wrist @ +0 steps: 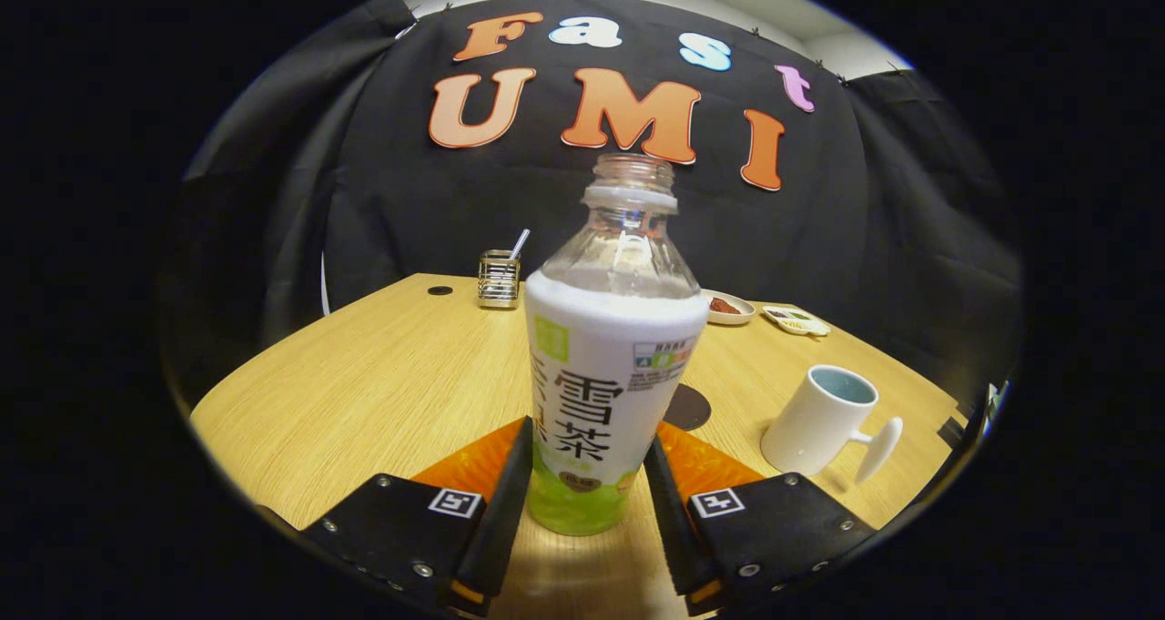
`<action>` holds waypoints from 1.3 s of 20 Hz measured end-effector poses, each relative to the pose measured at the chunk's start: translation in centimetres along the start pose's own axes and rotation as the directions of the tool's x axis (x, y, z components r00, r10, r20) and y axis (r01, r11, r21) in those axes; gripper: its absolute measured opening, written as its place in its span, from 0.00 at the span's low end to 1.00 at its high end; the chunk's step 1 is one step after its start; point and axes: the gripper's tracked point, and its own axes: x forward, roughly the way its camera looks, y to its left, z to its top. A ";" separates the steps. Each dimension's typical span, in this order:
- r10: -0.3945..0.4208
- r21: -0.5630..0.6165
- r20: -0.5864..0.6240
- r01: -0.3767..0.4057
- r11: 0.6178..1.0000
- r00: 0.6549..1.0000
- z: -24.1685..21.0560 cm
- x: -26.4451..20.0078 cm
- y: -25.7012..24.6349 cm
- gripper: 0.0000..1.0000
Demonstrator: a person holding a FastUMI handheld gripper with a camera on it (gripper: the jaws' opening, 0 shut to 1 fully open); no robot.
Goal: Take the bottle from table, then pour the juice into the cup, finally place the bottle on the coaster
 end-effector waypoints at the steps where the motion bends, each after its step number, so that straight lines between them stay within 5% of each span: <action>1: 0.009 0.052 0.016 -0.010 0.999 1.000 0.2 -0.1 -0.2 0.63; 8: 0.087 0.253 0.066 -0.101 0.962 0.994 1.6 0.1 -1.1 0.58; 11: 0.135 0.364 0.093 -0.160 0.917 0.986 2.9 0.4 -0.6 0.58; 23: 0.229 0.737 0.179 -0.285 0.613 0.957 4.2 1.6 -0.4 0.57; 26: 0.229 0.811 0.219 -0.308 0.498 0.948 4.7 1.5 -0.6 0.57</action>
